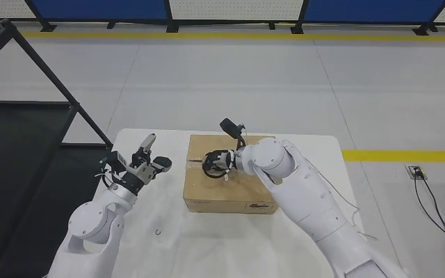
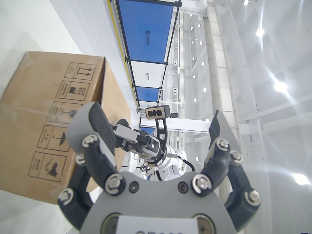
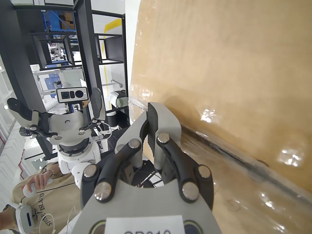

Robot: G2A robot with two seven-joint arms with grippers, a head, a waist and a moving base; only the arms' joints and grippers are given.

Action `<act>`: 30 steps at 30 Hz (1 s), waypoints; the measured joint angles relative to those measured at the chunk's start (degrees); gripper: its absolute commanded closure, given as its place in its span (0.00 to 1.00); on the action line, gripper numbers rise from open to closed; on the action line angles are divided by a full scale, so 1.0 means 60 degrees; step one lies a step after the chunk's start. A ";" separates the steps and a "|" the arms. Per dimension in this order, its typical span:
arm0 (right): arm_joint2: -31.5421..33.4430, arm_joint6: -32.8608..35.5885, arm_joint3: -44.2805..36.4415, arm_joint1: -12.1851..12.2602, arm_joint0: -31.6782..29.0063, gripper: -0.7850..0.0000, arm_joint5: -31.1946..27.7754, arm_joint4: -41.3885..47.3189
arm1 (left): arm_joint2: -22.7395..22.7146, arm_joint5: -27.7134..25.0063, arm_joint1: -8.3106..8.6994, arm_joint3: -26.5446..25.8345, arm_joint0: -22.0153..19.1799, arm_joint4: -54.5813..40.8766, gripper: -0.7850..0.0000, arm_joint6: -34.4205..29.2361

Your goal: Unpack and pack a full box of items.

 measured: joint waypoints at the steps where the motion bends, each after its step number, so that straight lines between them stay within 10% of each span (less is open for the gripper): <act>1: -0.0012 0.0002 0.0049 -0.0010 0.0030 1.00 0.0013 -0.0009 | 0.0003 -0.0004 0.0001 0.0001 -0.0001 0.0000 0.00 -0.0010; 30: 0.2625 0.0837 -0.3088 0.1308 -0.2295 1.00 0.1532 -0.2179 | 0.0609 0.0132 -0.0026 0.0135 -0.0521 0.0222 0.00 -0.0150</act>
